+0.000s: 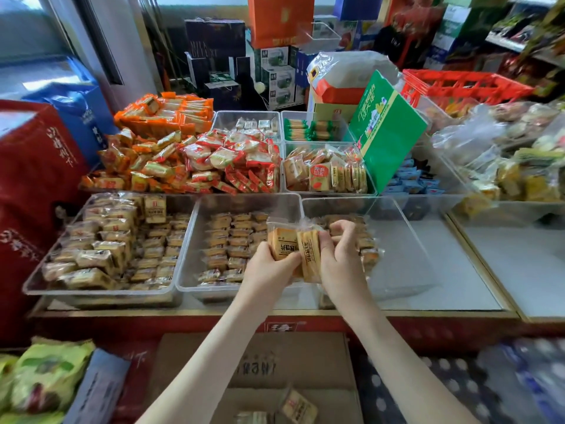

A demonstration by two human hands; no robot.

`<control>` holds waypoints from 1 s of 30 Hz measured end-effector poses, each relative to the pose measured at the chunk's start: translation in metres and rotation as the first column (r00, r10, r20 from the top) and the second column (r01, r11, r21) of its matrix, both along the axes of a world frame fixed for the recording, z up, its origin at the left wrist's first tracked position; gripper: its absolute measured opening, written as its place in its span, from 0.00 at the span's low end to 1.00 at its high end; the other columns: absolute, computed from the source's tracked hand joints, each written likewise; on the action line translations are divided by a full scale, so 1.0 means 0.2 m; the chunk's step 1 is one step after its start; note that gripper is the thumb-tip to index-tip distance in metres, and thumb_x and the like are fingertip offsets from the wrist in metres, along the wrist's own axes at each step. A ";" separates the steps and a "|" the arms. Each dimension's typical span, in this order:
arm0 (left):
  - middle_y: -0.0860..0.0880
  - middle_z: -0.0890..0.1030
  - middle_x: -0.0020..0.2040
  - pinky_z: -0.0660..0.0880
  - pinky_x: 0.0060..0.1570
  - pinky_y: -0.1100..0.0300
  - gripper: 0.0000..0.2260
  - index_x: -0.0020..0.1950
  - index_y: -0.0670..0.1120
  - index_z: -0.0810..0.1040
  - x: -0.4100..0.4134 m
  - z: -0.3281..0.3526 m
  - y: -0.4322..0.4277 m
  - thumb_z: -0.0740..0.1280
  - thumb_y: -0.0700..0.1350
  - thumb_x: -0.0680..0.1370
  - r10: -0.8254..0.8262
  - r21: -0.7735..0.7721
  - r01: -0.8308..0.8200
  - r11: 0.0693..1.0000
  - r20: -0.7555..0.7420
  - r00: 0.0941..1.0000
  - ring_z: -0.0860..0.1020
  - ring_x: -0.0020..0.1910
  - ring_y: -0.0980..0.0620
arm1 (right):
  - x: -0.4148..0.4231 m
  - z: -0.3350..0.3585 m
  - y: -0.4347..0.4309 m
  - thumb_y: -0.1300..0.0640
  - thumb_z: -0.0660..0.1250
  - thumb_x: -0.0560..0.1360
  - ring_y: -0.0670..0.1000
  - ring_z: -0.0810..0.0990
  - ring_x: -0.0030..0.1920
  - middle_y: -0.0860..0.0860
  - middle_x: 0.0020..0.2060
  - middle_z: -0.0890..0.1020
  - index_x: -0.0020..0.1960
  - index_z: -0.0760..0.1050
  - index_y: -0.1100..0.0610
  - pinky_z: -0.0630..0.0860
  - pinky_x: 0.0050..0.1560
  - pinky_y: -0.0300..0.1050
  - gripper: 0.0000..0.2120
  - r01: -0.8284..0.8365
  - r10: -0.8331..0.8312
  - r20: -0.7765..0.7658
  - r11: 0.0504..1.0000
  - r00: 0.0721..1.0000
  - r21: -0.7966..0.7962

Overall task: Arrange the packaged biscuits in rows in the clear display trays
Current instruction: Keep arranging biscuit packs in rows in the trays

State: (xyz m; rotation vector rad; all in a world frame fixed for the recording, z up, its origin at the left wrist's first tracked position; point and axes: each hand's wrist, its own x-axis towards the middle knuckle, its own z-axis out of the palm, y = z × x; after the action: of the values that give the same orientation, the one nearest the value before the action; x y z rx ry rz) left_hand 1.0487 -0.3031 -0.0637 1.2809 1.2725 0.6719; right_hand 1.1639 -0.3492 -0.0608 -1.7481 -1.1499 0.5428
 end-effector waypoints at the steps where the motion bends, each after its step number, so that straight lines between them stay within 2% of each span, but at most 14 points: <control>1: 0.49 0.80 0.49 0.81 0.48 0.56 0.07 0.53 0.49 0.72 0.00 0.02 -0.02 0.68 0.47 0.78 0.024 0.011 -0.024 1.000 -0.012 1.000 0.81 0.47 0.53 | 0.00 0.01 -0.02 0.44 0.53 0.80 0.47 0.79 0.43 0.45 0.44 0.76 0.57 0.64 0.51 0.76 0.38 0.37 0.12 -0.053 0.053 -0.058 0.999 0.997 0.002; 3: 0.49 0.80 0.50 0.82 0.48 0.55 0.08 0.53 0.49 0.71 -0.02 0.04 -0.05 0.68 0.48 0.78 0.062 0.010 -0.062 0.998 -0.001 0.998 0.80 0.47 0.52 | 0.01 0.03 -0.06 0.41 0.56 0.79 0.48 0.82 0.46 0.48 0.47 0.80 0.58 0.68 0.52 0.80 0.45 0.42 0.16 -0.188 0.171 -0.293 0.982 0.941 -0.029; 5: 0.49 0.80 0.51 0.82 0.49 0.53 0.10 0.54 0.49 0.71 -0.05 0.05 -0.06 0.69 0.49 0.77 0.070 -0.021 -0.069 0.997 0.028 0.997 0.81 0.48 0.52 | 0.04 0.04 -0.08 0.50 0.62 0.80 0.47 0.83 0.49 0.50 0.51 0.82 0.60 0.70 0.51 0.79 0.46 0.40 0.11 -0.290 0.235 -0.508 0.957 0.828 -0.029; 7: 0.47 0.82 0.52 0.81 0.52 0.51 0.10 0.56 0.48 0.73 -0.07 0.05 -0.06 0.69 0.48 0.77 0.043 -0.085 -0.038 0.996 0.057 0.997 0.82 0.49 0.50 | 0.07 0.05 -0.09 0.59 0.66 0.78 0.50 0.83 0.50 0.53 0.52 0.82 0.61 0.73 0.54 0.80 0.48 0.45 0.12 -0.294 0.231 -0.700 0.955 0.676 0.031; 8: 0.46 0.82 0.53 0.81 0.54 0.50 0.10 0.57 0.47 0.74 -0.09 0.05 -0.07 0.68 0.47 0.78 0.042 -0.130 -0.029 0.991 0.101 0.994 0.82 0.50 0.49 | 0.09 0.05 -0.10 0.61 0.67 0.76 0.53 0.83 0.50 0.56 0.53 0.82 0.61 0.74 0.58 0.81 0.50 0.47 0.14 -0.272 0.221 -0.795 0.959 0.564 0.074; 10: 0.44 0.82 0.52 0.79 0.55 0.50 0.06 0.56 0.44 0.75 -0.12 0.04 -0.09 0.66 0.43 0.80 0.088 -0.240 -0.022 0.971 0.268 0.959 0.82 0.49 0.48 | 0.13 0.03 -0.12 0.61 0.68 0.74 0.57 0.82 0.52 0.61 0.54 0.81 0.60 0.77 0.64 0.81 0.54 0.52 0.15 -0.193 0.235 -0.944 0.962 0.231 0.193; 12: 0.42 0.82 0.51 0.79 0.55 0.50 0.06 0.55 0.42 0.76 -0.15 0.05 -0.10 0.67 0.41 0.78 0.167 -0.356 0.014 0.934 0.473 0.865 0.82 0.50 0.45 | 0.15 -0.01 -0.14 0.62 0.72 0.71 0.61 0.80 0.56 0.64 0.56 0.80 0.59 0.79 0.67 0.76 0.60 0.56 0.18 -0.094 0.317 -0.946 0.942 -0.069 0.322; 14: 0.40 0.83 0.50 0.80 0.54 0.49 0.12 0.56 0.41 0.77 -0.19 0.06 -0.13 0.68 0.44 0.74 0.208 -0.416 0.099 0.904 0.631 0.747 0.83 0.49 0.44 | 0.15 -0.04 -0.15 0.63 0.75 0.69 0.64 0.78 0.60 0.65 0.59 0.77 0.61 0.77 0.68 0.73 0.62 0.59 0.22 -0.016 0.377 -0.896 0.920 -0.233 0.391; 15: 0.39 0.84 0.50 0.81 0.53 0.49 0.15 0.57 0.40 0.76 -0.19 0.06 -0.15 0.68 0.45 0.73 0.209 -0.425 0.148 0.893 0.683 0.700 0.84 0.48 0.44 | 0.14 -0.05 -0.15 0.62 0.74 0.70 0.65 0.77 0.61 0.65 0.61 0.77 0.63 0.76 0.68 0.75 0.61 0.61 0.23 0.015 0.404 -0.878 0.910 -0.257 0.414; 17: 0.36 0.82 0.55 0.81 0.52 0.48 0.21 0.62 0.37 0.73 -0.20 0.06 -0.18 0.66 0.46 0.73 0.197 -0.427 0.231 0.874 0.748 0.634 0.83 0.50 0.40 | 0.13 -0.07 -0.17 0.61 0.72 0.72 0.65 0.74 0.65 0.64 0.64 0.75 0.65 0.75 0.65 0.75 0.62 0.63 0.23 0.030 0.460 -0.859 0.885 -0.224 0.466; 20: 0.30 0.77 0.62 0.77 0.58 0.44 0.24 0.65 0.34 0.71 -0.18 0.06 -0.23 0.63 0.50 0.76 0.187 -0.422 0.312 0.851 0.800 0.570 0.79 0.60 0.34 | 0.15 -0.11 -0.18 0.64 0.73 0.71 0.60 0.64 0.73 0.60 0.70 0.70 0.68 0.73 0.60 0.61 0.73 0.58 0.26 -0.075 0.509 -0.855 0.853 -0.102 0.517; 23: 0.29 0.78 0.59 0.75 0.57 0.40 0.23 0.60 0.34 0.74 -0.17 0.04 -0.25 0.63 0.51 0.75 0.197 -0.413 0.308 0.857 0.815 0.545 0.80 0.56 0.32 | 0.20 -0.13 -0.19 0.67 0.70 0.74 0.58 0.71 0.68 0.60 0.65 0.74 0.65 0.73 0.62 0.67 0.71 0.52 0.20 -0.206 0.528 -0.849 0.832 0.012 0.515; 27: 0.31 0.79 0.58 0.78 0.56 0.40 0.21 0.54 0.35 0.83 -0.18 0.02 -0.25 0.74 0.50 0.70 0.142 -0.368 0.328 0.870 0.824 0.548 0.80 0.57 0.32 | 0.26 -0.16 -0.22 0.66 0.73 0.72 0.57 0.75 0.65 0.59 0.61 0.79 0.60 0.78 0.63 0.66 0.71 0.54 0.17 -0.321 0.543 -0.829 0.815 0.132 0.483; 30: 0.32 0.77 0.63 0.77 0.58 0.42 0.29 0.57 0.36 0.82 -0.19 0.00 -0.24 0.83 0.48 0.61 0.095 -0.342 0.376 0.861 0.835 0.542 0.78 0.61 0.34 | 0.29 -0.17 -0.23 0.63 0.75 0.70 0.56 0.77 0.64 0.58 0.59 0.81 0.58 0.80 0.62 0.68 0.69 0.53 0.17 -0.365 0.576 -0.794 0.793 0.193 0.487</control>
State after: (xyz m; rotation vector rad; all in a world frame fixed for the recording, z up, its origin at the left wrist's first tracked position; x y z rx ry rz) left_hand 1.0114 -0.3516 -0.0636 0.4708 0.4424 0.6529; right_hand 1.2227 -0.3945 -0.0941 -0.5403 -0.7774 1.5316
